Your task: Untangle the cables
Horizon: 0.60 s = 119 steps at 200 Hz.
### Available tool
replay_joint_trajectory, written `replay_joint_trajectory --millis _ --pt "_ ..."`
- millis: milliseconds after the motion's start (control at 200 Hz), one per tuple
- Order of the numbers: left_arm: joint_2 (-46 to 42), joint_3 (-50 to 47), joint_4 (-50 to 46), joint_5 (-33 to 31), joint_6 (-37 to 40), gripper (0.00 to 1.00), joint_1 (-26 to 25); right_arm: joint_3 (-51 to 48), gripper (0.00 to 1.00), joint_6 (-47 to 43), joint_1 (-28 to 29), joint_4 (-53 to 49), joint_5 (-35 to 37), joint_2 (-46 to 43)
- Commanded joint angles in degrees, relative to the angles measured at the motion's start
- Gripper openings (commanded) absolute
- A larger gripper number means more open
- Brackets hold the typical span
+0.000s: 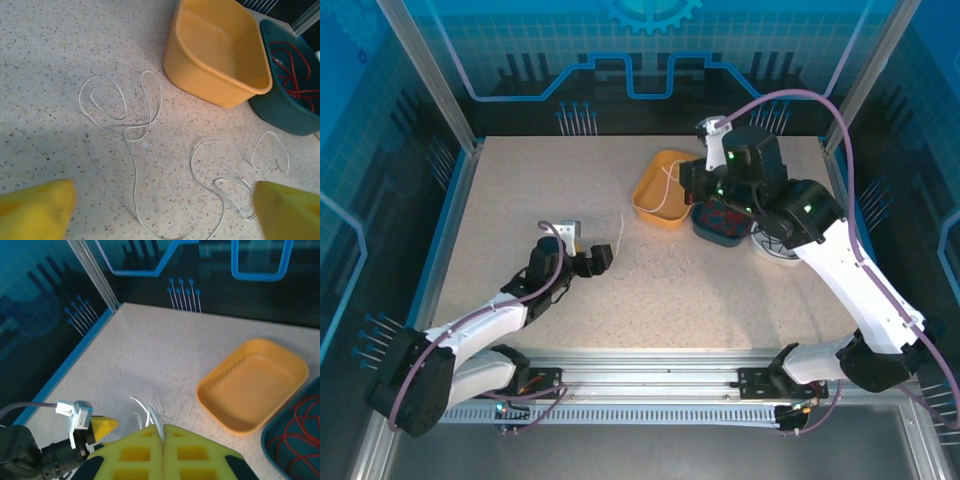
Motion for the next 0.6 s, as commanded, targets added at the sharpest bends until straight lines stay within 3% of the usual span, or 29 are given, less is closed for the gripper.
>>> replay_joint_trajectory --millis 0,325,590 --pt "-2.9 2.4 -4.4 -0.4 -2.9 0.99 -0.2 5.2 0.0 -4.5 0.5 -2.4 1.1 3.3" --pt "-13.7 4.8 -15.9 -2.5 -1.4 0.99 -0.2 20.3 0.0 -11.2 -3.8 -0.3 5.2 15.4" --pt "-18.4 3.9 -19.5 -2.9 -1.2 0.99 -0.2 22.4 0.0 -11.2 -10.3 5.0 6.3 21.2"
